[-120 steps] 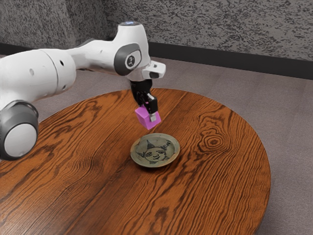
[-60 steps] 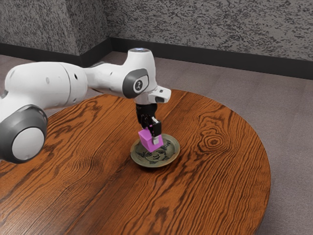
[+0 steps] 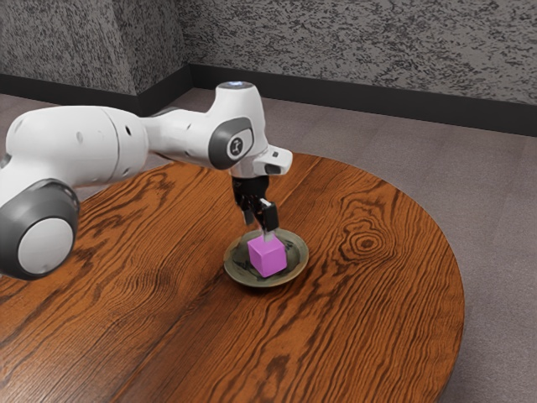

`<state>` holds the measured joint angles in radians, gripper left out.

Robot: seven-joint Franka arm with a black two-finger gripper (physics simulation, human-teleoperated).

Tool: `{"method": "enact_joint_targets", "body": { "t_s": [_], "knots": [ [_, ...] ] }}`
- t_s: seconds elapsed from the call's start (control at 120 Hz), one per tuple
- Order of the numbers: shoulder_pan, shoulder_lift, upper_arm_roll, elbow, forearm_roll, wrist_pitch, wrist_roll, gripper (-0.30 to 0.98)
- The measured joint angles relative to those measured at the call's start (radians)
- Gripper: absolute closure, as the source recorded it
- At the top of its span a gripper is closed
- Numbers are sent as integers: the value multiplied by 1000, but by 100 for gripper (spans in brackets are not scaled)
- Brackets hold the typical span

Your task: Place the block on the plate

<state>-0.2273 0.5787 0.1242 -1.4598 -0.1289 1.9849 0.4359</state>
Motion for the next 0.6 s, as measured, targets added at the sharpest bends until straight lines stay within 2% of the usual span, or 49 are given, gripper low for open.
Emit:
{"method": "enact_joint_targets", "body": {
  "t_s": [0.283, 0.6],
  "knots": [
    [-1, -215, 15, 1, 5, -90, 3, 2],
    [2, -480, 52, -18, 59, -365, -151, 1]
  ]
}}
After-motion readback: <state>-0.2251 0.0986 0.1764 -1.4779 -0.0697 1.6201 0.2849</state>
